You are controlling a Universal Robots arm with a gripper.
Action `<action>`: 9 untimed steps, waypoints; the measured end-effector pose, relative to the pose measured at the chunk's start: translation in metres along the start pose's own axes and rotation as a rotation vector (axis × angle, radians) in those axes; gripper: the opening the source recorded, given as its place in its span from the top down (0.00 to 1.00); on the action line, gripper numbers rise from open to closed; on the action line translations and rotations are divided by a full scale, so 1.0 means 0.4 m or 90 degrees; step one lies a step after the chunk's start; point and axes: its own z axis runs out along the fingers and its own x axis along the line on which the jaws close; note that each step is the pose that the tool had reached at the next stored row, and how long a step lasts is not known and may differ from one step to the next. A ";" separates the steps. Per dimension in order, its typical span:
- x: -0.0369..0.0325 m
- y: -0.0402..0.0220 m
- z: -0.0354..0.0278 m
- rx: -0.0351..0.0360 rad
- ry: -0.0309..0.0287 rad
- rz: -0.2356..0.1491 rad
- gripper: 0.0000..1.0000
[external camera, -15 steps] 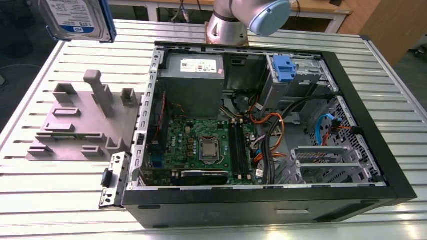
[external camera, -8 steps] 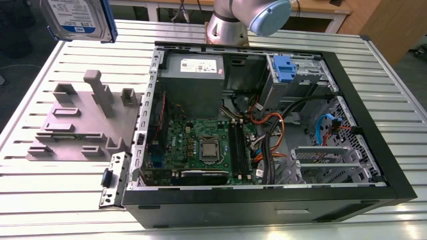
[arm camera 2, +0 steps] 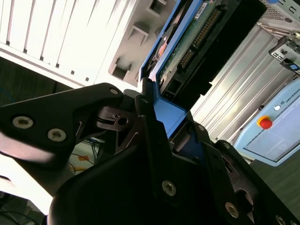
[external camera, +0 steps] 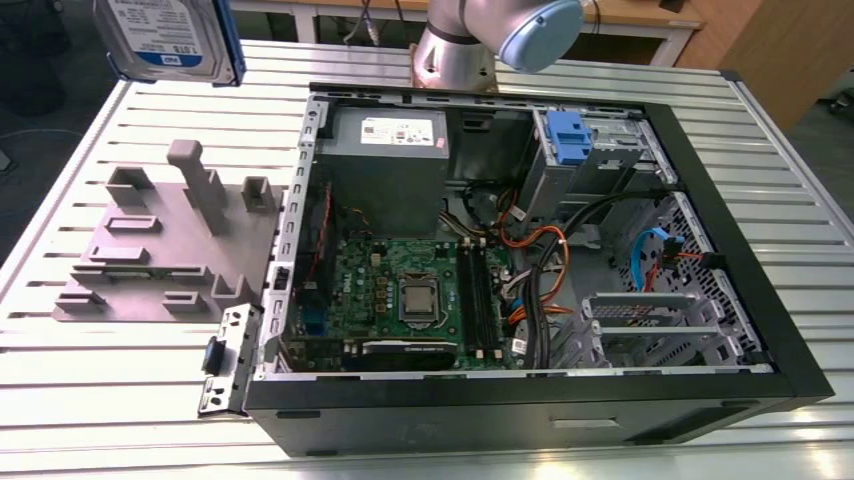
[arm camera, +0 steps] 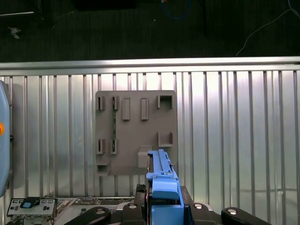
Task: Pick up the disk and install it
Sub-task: 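Pick up the disk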
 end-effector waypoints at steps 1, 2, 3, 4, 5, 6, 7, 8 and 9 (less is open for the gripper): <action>0.001 -0.001 0.000 0.0000 0.0000 0.000 0.64; 0.002 -0.002 0.000 0.0000 0.0000 0.000 0.64; 0.004 -0.003 0.000 0.0000 0.0000 0.000 0.64; 0.007 -0.004 0.000 0.0000 0.0000 0.000 0.64; 0.010 -0.004 0.000 0.0000 0.0000 0.000 0.64; 0.014 -0.004 0.000 0.0000 0.0000 0.000 0.64; 0.018 -0.004 0.000 0.0000 0.0000 0.000 0.64; 0.022 -0.005 0.000 -0.0001 0.0000 0.000 0.64; 0.028 -0.005 0.000 -0.0001 0.0000 0.000 0.64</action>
